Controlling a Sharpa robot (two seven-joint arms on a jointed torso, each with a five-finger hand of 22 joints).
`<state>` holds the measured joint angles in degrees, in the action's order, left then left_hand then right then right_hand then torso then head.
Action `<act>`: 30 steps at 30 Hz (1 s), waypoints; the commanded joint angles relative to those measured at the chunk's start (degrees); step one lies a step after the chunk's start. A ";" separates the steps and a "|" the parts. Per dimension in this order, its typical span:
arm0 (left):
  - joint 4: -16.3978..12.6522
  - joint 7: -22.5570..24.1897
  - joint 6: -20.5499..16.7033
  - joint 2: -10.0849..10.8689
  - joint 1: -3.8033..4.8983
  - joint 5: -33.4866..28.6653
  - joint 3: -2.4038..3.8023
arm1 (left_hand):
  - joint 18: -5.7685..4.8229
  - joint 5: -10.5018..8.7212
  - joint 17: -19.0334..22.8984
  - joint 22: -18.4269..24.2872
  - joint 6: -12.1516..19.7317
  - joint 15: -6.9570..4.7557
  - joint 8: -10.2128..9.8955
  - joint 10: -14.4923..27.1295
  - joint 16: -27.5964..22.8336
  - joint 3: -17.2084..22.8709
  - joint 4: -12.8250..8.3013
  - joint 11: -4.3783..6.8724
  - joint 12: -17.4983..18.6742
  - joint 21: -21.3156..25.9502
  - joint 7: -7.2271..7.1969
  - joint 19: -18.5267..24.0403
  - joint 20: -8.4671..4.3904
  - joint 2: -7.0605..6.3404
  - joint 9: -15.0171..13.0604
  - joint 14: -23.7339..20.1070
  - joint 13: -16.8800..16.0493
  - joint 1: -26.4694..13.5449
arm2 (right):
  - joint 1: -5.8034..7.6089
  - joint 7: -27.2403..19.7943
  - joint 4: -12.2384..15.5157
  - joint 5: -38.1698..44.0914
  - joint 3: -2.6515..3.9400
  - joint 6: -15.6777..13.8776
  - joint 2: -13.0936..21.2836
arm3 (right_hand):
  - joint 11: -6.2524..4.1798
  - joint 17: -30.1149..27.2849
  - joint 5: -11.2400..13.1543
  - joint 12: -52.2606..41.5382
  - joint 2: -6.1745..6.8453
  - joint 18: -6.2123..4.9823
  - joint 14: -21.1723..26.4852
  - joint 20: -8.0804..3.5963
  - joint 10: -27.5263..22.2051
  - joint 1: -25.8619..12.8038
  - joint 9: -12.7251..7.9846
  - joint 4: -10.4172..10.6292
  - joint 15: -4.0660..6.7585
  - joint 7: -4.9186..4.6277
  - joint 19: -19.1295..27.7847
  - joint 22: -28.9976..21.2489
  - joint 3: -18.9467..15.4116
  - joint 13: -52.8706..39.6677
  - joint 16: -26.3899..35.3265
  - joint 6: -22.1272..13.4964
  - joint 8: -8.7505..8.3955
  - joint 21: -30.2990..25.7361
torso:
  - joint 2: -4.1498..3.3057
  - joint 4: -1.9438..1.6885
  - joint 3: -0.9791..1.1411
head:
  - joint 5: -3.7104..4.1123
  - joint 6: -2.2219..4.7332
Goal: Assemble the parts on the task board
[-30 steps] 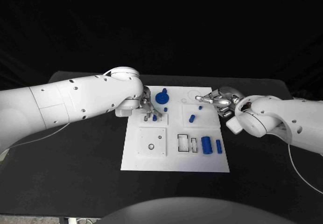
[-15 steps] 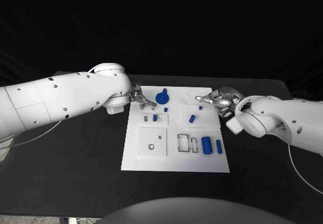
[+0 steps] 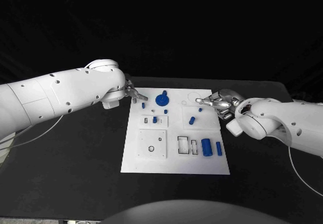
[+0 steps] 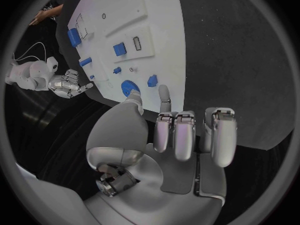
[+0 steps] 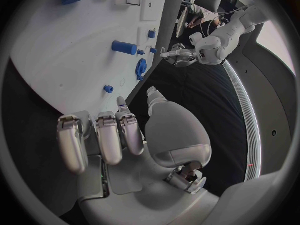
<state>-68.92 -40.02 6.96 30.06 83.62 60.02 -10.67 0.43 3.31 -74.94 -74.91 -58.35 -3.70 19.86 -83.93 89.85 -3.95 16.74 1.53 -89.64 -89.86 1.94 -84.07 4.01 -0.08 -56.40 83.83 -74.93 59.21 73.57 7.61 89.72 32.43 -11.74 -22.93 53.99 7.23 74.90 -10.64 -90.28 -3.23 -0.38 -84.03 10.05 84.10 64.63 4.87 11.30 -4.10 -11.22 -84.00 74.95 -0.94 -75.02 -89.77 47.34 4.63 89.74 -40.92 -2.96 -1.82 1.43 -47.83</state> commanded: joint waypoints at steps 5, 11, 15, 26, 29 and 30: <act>4.79 0.66 0.83 -2.47 -0.18 0.17 -0.59 | -0.43 0.17 -15.06 -15.09 -0.35 -0.13 -0.33 -6.07 0.15 -0.45 -0.13 -0.07 -0.36 -0.14 -0.07 -5.93 -0.32 0.59 -0.14 6.17 -15.07 2.86 | -0.05 -0.09 0.18 0.27 -0.02 0.82 -0.10 | 0.45 15.10 -0.21 0.28 -0.57 0.38 -5.97 0.43 5.90 0.00 0.07 -0.01 -0.34 -0.52 -6.00 15.05 -0.21 -14.98 -0.23 -0.07 0.23 0.26 | -0.04 0.09 -0.01 | 0.01 0.22; 7.74 2.31 1.40 -4.20 -0.72 0.03 -0.84 | -0.43 0.40 -15.06 -15.09 -0.35 -0.16 -0.44 -6.07 0.15 -0.61 -0.15 -0.05 -0.36 -0.14 -0.09 -5.93 -0.37 0.82 -0.14 6.17 -15.07 3.97 | -0.05 -0.07 0.36 0.26 -0.02 0.83 -0.03 | 0.45 15.10 -0.21 0.28 -0.57 0.38 -5.97 0.43 5.90 0.00 0.07 -0.01 -0.34 -0.52 -6.00 15.05 -0.21 -14.98 -0.23 -0.07 0.23 0.26 | -0.19 0.14 -0.09 | 0.10 0.37; 8.84 3.33 2.20 -5.15 -0.91 -0.30 -0.90 | -0.43 0.61 -15.06 -15.09 -0.35 -0.18 -0.55 -6.07 0.15 -0.79 -0.16 -0.04 -0.36 -0.14 -0.11 -5.93 -0.40 0.85 -0.12 6.17 -15.07 4.90 | -0.05 -0.03 0.39 0.26 -0.02 0.81 0.02 | 0.46 15.10 -0.24 0.28 -0.59 0.38 -5.97 0.44 5.90 0.03 0.07 -0.01 -0.35 -0.52 -6.00 15.05 -0.22 -14.98 -0.23 -0.08 0.23 0.26 | -0.17 0.12 -0.07 | 0.05 0.35; 9.61 4.39 2.92 -6.33 -1.04 -0.55 -0.93 | -0.43 0.76 -15.06 -15.09 -0.37 -0.17 -0.65 -6.07 0.15 -1.29 0.07 -0.08 -0.36 -0.14 -0.04 -5.93 -0.42 0.80 -0.08 6.17 -15.07 4.61 | -0.05 0.05 0.37 0.26 -0.02 0.76 -0.06 | 0.47 15.10 -0.27 0.28 -0.61 0.38 -5.97 0.45 5.90 0.06 0.08 -0.03 -0.35 -0.53 -6.00 15.05 -0.22 -14.98 -0.23 -0.09 0.23 0.26 | -0.14 0.13 -0.02 | 0.04 0.20; 9.71 4.40 3.00 -6.39 -1.05 -0.56 -0.93 | -0.43 0.76 -15.06 -15.09 -0.37 -0.17 -0.65 -6.07 0.15 -1.29 0.07 -0.08 -0.36 -0.14 -0.04 -5.93 -0.42 0.80 -0.08 6.17 -15.07 4.61 | -0.05 0.07 0.37 0.26 -0.02 0.76 -0.07 | 0.47 15.10 -0.27 0.28 -0.61 0.38 -5.97 0.45 5.90 0.06 0.08 -0.03 -0.35 -0.53 -6.00 15.05 -0.22 -14.98 -0.23 -0.09 0.23 0.26 | -0.14 0.14 -0.04 | 0.15 0.24; 9.70 4.37 3.10 -6.39 -1.05 -0.56 -0.93 | -0.43 0.77 -15.06 -15.09 -0.37 -0.17 -0.67 -6.07 0.15 -1.37 0.07 -0.09 -0.36 -0.14 -0.03 -5.93 -0.42 0.79 -0.07 6.17 -15.07 4.54 | -0.05 0.08 0.37 0.26 -0.02 0.76 -0.06 | 0.47 15.10 -0.27 0.28 -0.61 0.38 -5.97 0.45 5.90 0.06 0.08 -0.03 -0.35 -0.53 -6.00 15.05 -0.22 -14.98 -0.23 -0.09 0.23 0.26 | -0.15 0.11 -0.06 | 0.18 0.20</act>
<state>-59.22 -36.75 8.72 23.84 82.57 59.80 -11.61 0.43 3.86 -74.92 -74.91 -58.34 -3.70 19.50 -83.93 89.85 -4.97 16.81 1.53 -89.64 -89.86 1.94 -84.07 4.01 0.75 -56.48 83.83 -74.93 63.62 73.56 7.67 90.02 32.40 -11.74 -22.89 53.96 7.23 74.94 -10.64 -90.28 -3.23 -0.38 -84.03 10.05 84.10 64.63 4.85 11.30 -4.10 -11.39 -84.00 74.93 -0.94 -75.02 -89.77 47.17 4.63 89.74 -41.09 -2.84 -1.86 1.51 -47.63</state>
